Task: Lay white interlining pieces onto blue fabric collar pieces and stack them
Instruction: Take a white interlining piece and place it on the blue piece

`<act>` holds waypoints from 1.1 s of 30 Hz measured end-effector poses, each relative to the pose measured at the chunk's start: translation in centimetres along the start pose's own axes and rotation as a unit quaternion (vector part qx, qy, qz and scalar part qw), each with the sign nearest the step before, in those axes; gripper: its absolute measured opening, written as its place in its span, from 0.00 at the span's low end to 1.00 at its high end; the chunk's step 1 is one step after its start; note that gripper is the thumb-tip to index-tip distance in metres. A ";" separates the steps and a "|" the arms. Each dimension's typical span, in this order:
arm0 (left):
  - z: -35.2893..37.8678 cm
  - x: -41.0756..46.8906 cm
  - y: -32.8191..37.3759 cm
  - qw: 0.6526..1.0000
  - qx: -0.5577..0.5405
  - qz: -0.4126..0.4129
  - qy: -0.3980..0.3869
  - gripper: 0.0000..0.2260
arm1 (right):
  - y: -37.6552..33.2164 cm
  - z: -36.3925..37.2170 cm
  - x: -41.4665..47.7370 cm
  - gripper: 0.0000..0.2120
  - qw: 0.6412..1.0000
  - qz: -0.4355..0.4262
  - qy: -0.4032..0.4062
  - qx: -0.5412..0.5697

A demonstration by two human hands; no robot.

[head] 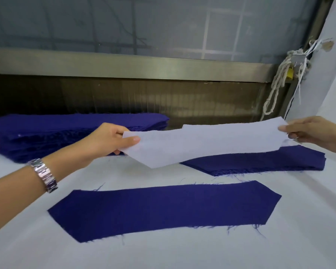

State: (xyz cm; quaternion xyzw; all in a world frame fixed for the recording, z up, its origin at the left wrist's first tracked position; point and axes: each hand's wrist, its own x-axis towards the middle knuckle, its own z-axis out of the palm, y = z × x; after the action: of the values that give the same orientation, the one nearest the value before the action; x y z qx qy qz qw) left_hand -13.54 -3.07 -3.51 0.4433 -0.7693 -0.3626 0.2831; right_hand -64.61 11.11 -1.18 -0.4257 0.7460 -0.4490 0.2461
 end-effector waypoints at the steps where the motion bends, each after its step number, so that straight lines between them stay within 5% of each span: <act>1: -0.5 -0.9 -0.4 1.000 0.000 -0.007 -0.005 0.10 | -0.2 0.4 -0.4 0.10 1.000 -0.001 -0.018 0.006; 9: -4.9 -6.3 -3.6 0.994 0.019 -0.080 -0.076 0.12 | -0.3 3.6 -3.4 0.13 0.987 -0.005 -0.152 -0.060; 18: -7.1 -8.7 -6.3 0.975 0.054 -0.146 -0.157 0.37 | 0.4 5.2 -6.2 0.17 0.944 0.062 -0.296 -0.131; 22: -7.2 -9.1 -6.7 0.966 0.072 -0.168 -0.182 0.29 | 0.7 5.8 -6.6 0.24 0.932 0.057 -0.324 -0.154; 33: -6.1 -9.7 -6.8 0.964 0.110 -0.187 -0.155 0.23 | 1.0 7.0 -7.4 0.14 0.923 0.051 -0.338 -0.177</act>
State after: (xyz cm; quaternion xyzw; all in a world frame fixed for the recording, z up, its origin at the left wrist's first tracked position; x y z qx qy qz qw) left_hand -1.34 1.29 -6.64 0.5456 -0.7426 -0.3867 0.0370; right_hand -55.96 14.50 -5.49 -0.5502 0.7067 -0.1256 0.4266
